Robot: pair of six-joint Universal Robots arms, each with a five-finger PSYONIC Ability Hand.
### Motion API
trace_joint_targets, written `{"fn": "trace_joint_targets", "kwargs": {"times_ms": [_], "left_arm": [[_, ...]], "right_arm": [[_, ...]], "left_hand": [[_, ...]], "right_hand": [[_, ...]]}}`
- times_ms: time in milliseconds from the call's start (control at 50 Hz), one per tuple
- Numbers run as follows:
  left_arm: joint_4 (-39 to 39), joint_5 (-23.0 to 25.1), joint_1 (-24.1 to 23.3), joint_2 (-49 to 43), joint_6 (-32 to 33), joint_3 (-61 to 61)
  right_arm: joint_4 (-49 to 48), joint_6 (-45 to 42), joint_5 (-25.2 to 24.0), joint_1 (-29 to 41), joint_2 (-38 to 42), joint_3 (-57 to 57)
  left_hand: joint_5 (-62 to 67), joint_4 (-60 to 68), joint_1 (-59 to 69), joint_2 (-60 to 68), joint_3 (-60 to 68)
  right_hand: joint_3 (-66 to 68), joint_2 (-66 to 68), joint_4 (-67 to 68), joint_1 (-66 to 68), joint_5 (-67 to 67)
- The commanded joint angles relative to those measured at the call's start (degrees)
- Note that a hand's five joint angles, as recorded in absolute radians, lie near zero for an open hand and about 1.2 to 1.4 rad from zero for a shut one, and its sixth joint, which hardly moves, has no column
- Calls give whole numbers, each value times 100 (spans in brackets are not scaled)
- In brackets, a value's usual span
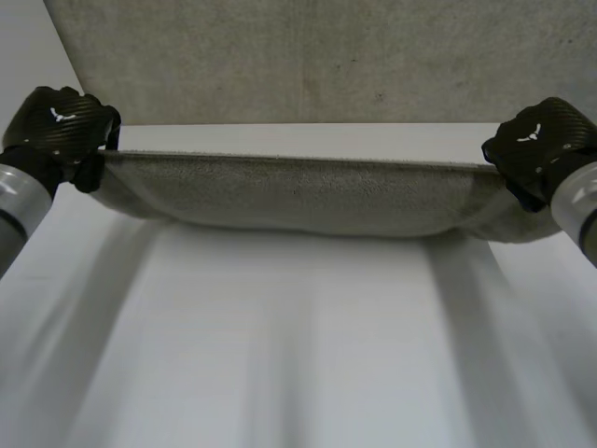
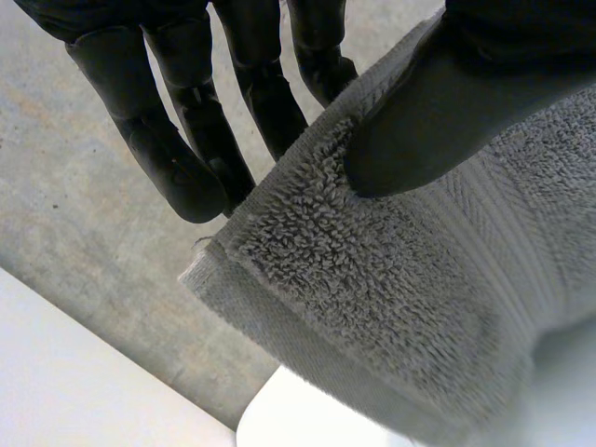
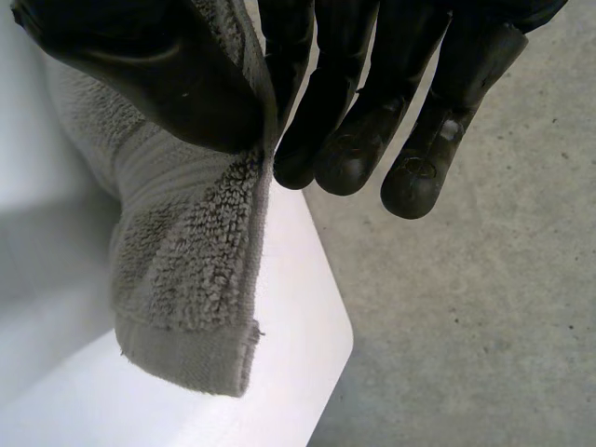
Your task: Fold the towel.
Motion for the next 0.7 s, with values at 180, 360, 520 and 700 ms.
{"fn": "trace_joint_targets", "kwargs": {"times_ms": [180, 360, 520, 700], "left_arm": [[-7, 130, -106, -1327, 84, 136], [-68, -512, -449, -2803, 251, 1481], [-288, -890, -677, -3796, 576, 2597], [-551, -1179, -993, -4613, 918, 3537]], "right_arm": [[260, -42, -357, 68, 1164, -423], [242, 10, -277, 68, 2843, -1592], [233, 2, 109, 183, 4012, -2708], [233, 10, 302, 235, 4741, -3604]], "left_hand": [[-1599, -752, -323, -707, -873], [-1599, -752, -323, -707, -873], [-1599, -752, -323, -707, -873], [-4112, -3265, -2836, -3220, -3385]], "right_hand": [[348, 340, 369, 427, 157], [348, 340, 369, 427, 157], [348, 340, 369, 427, 157], [-2277, -2286, -2257, -2199, -2469]]}}
